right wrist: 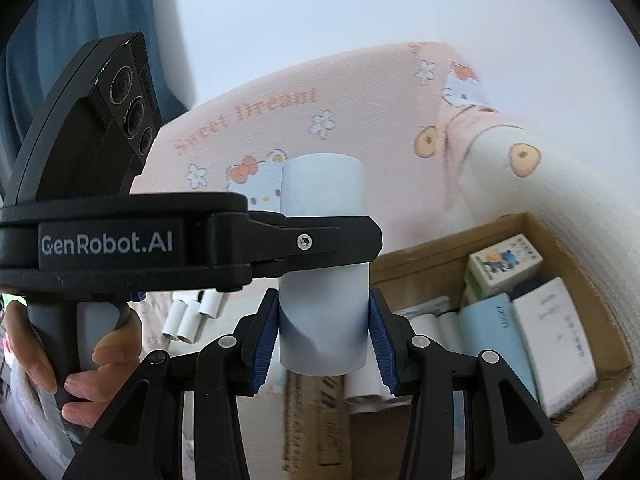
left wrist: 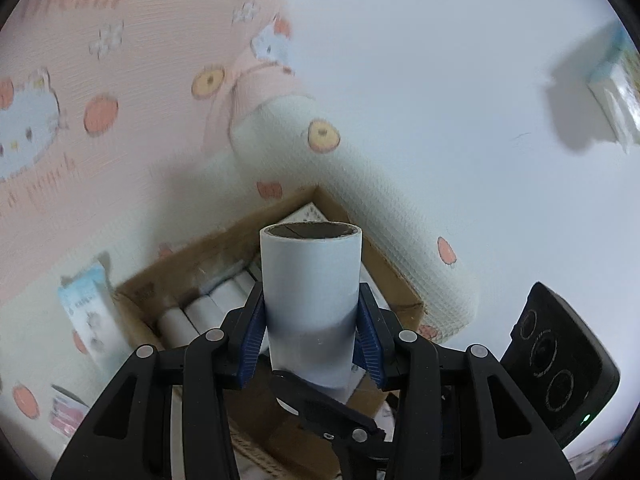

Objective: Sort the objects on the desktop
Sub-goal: 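Lift the held tube and carry it toward the cardboard box, then lower the held tube into the box beside the standing white tubes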

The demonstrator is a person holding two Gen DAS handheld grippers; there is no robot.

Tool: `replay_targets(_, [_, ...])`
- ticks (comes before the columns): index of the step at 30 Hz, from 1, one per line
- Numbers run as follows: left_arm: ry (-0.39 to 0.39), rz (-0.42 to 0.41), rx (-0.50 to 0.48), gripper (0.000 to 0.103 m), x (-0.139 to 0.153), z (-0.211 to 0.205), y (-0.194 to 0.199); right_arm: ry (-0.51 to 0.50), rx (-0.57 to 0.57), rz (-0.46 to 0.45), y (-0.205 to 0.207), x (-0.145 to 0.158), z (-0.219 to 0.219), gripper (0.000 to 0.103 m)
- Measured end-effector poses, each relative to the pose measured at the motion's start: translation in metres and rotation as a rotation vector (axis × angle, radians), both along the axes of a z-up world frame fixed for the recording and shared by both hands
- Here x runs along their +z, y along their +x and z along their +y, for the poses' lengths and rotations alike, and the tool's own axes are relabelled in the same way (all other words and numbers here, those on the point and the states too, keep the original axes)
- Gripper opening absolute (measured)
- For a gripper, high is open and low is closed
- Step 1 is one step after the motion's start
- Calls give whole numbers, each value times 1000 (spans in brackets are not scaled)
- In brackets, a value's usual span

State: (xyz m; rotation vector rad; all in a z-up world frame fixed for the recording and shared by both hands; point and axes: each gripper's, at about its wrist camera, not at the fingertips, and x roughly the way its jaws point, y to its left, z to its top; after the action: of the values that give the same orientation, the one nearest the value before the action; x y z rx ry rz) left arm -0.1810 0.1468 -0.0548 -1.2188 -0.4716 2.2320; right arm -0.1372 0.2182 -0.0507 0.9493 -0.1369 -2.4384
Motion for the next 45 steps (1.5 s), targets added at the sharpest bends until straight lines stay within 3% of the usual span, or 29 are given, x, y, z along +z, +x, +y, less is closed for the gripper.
replay_targets(7, [43,-186,-33,47,-36,24,-25,125,2,-80,-10,-21,12,41])
replay_targets(17, [40,-263,1,47,-62,41,-49,168,48,-189,-47,-47,34,41])
replay_targets(31, [145,-499,108,47,-126,32,-69,223,122,-361,-78,-85,34,41])
replay_targets(38, [160,-534,114,47,-141,36,-69,308,113,-418,-89,-98,29,41])
replay_targets(41, [197,-564,183,47,-148,29,-66,323,106,-436,-93,-102,27,41])
replay_targets(45, [158,-533,197,47,-145,33,-64,366,104,-424,-91,-104,20,41])
